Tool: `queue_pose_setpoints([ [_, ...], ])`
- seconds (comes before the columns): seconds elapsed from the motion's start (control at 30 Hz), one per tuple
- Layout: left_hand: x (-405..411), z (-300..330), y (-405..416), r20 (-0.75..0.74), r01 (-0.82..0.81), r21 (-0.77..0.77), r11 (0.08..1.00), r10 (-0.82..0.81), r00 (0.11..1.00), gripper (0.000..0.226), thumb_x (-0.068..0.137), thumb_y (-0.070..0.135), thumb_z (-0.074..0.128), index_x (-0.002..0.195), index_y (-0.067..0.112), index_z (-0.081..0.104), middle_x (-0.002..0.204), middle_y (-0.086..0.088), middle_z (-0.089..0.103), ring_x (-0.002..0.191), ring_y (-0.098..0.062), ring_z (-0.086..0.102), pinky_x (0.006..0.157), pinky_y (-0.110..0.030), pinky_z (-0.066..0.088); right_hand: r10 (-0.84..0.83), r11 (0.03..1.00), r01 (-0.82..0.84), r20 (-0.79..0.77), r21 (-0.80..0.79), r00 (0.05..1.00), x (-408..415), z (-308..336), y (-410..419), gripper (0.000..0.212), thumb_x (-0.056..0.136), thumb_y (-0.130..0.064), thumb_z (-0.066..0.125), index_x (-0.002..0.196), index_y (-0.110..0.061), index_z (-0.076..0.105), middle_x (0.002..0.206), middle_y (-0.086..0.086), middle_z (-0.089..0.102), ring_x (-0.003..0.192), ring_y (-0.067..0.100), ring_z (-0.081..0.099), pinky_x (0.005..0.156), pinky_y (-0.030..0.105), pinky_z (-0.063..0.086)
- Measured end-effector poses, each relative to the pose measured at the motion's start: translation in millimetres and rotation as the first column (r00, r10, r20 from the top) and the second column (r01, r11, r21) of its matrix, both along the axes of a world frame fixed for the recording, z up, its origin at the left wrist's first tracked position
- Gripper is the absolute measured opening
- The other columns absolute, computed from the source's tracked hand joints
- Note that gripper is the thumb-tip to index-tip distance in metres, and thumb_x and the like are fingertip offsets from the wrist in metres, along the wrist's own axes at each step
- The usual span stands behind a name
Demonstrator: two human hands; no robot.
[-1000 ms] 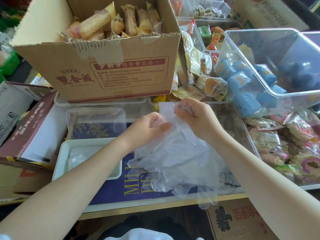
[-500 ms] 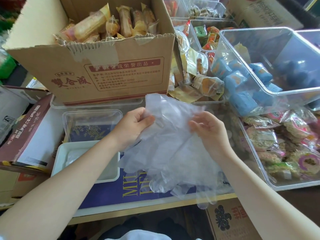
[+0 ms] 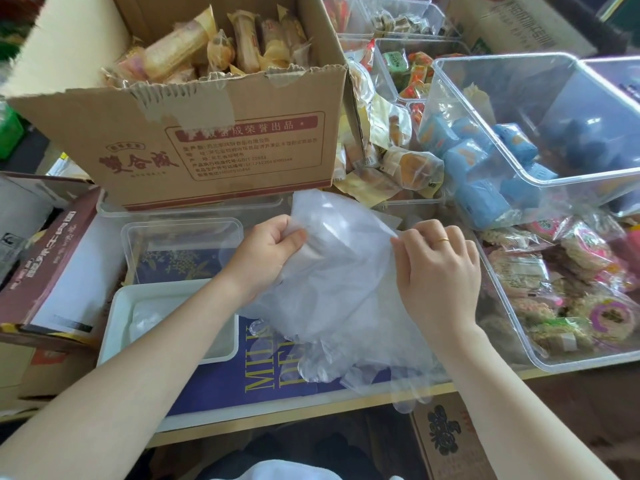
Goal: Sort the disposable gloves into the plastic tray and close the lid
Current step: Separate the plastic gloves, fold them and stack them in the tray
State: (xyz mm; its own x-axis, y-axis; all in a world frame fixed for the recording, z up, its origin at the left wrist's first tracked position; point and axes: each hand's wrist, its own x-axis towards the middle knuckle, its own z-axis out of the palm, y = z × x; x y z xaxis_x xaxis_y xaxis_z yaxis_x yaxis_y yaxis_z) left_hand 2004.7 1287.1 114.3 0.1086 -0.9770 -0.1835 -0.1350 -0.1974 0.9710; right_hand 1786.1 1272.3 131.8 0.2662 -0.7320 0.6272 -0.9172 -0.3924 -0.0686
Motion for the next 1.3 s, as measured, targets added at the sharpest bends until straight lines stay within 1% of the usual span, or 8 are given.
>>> queue_pose_setpoints([
  [0.27, -2, -2, -3, 0.049, -0.092, -0.02, 0.996, 0.093, 0.994, 0.019, 0.096, 0.026, 0.05, 0.096, 0.011, 0.061, 0.078, -0.01, 0.064, 0.052, -0.014, 0.049, 0.046, -0.027, 0.038, 0.373, 0.928, -0.368, 0.133, -0.061, 0.918, 7, 14, 12, 0.017, 0.088, -0.014, 0.059, 0.074, -0.01, 0.069, 0.084, 0.004, 0.064, 0.079, 0.019, 0.053, 0.071, 0.035, 0.042],
  [0.33, -3, -1, -2, 0.04, -0.075, -0.026, 0.997, 0.076, 0.996, 0.014, 0.096, 0.019, 0.049, 0.093, 0.015, 0.063, 0.077, -0.01, 0.066, 0.052, -0.009, 0.054, 0.046, -0.02, 0.041, 0.499, 0.749, -0.629, 0.447, 0.21, 0.743, 6, 14, 5, 0.022, 0.089, -0.019, 0.056, 0.078, -0.006, 0.068, 0.1, 0.002, 0.065, 0.093, 0.018, 0.059, 0.079, 0.035, 0.047],
  [0.43, -4, 2, 0, 0.019, -0.059, -0.035, 0.998, 0.06, 0.998, 0.018, 0.096, 0.012, 0.049, 0.085, 0.019, 0.062, 0.078, -0.005, 0.066, 0.052, -0.003, 0.054, 0.047, -0.014, 0.04, 0.246, 0.387, -0.818, 0.808, 0.425, 0.536, 8, 9, 1, 0.018, 0.09, -0.016, 0.051, 0.088, -0.01, 0.068, 0.095, -0.01, 0.067, 0.09, 0.009, 0.06, 0.078, 0.019, 0.044],
  [0.63, -10, 10, 5, -0.175, -0.002, -0.049, 0.999, -0.007, 0.985, 0.021, 0.098, 0.018, 0.044, 0.096, 0.015, 0.065, 0.091, 0.0, 0.07, 0.083, -0.008, 0.062, 0.075, -0.015, 0.048, -0.417, 0.726, -0.452, 0.854, 0.518, 0.311, 17, -21, -20, 0.031, 0.096, -0.016, 0.046, 0.067, -0.015, 0.055, 0.064, -0.005, 0.058, 0.067, 0.016, 0.052, 0.071, 0.038, 0.044],
  [0.73, -12, 12, 5, -0.158, -0.023, -0.049, 0.999, 0.015, 0.987, 0.024, 0.098, 0.02, 0.044, 0.096, 0.02, 0.068, 0.095, 0.0, 0.071, 0.089, -0.011, 0.063, 0.083, -0.022, 0.048, -0.445, 0.633, -0.557, 0.842, 0.537, 0.306, 17, -29, -20, 0.016, 0.093, -0.033, 0.053, 0.084, -0.02, 0.053, 0.08, -0.006, 0.054, 0.074, 0.007, 0.051, 0.076, 0.027, 0.042],
  [0.9, -15, 21, 4, -0.202, -0.037, -0.081, 0.996, 0.02, 0.979, 0.027, 0.098, 0.018, 0.045, 0.091, 0.024, 0.069, 0.091, 0.01, 0.073, 0.089, -0.002, 0.065, 0.083, -0.016, 0.048, -0.41, 0.318, -0.862, 0.877, 0.395, 0.25, 9, -45, -25, 0.083, 0.05, -0.059, 0.083, 0.113, -0.011, 0.057, 0.101, -0.002, 0.07, 0.094, 0.011, 0.065, 0.08, 0.022, 0.051],
  [1.17, -5, 18, 7, -0.161, 0.02, -0.11, 0.994, -0.038, 0.986, 0.025, 0.096, 0.015, 0.045, 0.086, 0.02, 0.068, 0.079, 0.014, 0.07, 0.081, 0.002, 0.062, 0.077, -0.009, 0.046, -0.394, 0.122, -0.888, 0.843, 0.443, 0.366, -11, -36, -42, 0.059, 0.052, -0.042, 0.088, 0.094, -0.005, 0.069, 0.095, 0.009, 0.069, 0.088, 0.021, 0.066, 0.079, 0.029, 0.052],
  [1.3, 1, 16, 7, 0.024, 0.121, -0.08, 0.989, -0.119, 0.993, 0.022, 0.094, 0.015, 0.051, 0.082, 0.024, 0.067, 0.065, 0.011, 0.065, 0.056, -0.002, 0.052, 0.059, -0.014, 0.04, -0.277, 0.209, -0.81, 0.827, 0.548, 0.489, -7, -26, -39, 0.017, 0.076, -0.01, 0.073, 0.091, -0.007, 0.068, 0.086, -0.001, 0.072, 0.083, 0.012, 0.066, 0.077, 0.021, 0.049],
])
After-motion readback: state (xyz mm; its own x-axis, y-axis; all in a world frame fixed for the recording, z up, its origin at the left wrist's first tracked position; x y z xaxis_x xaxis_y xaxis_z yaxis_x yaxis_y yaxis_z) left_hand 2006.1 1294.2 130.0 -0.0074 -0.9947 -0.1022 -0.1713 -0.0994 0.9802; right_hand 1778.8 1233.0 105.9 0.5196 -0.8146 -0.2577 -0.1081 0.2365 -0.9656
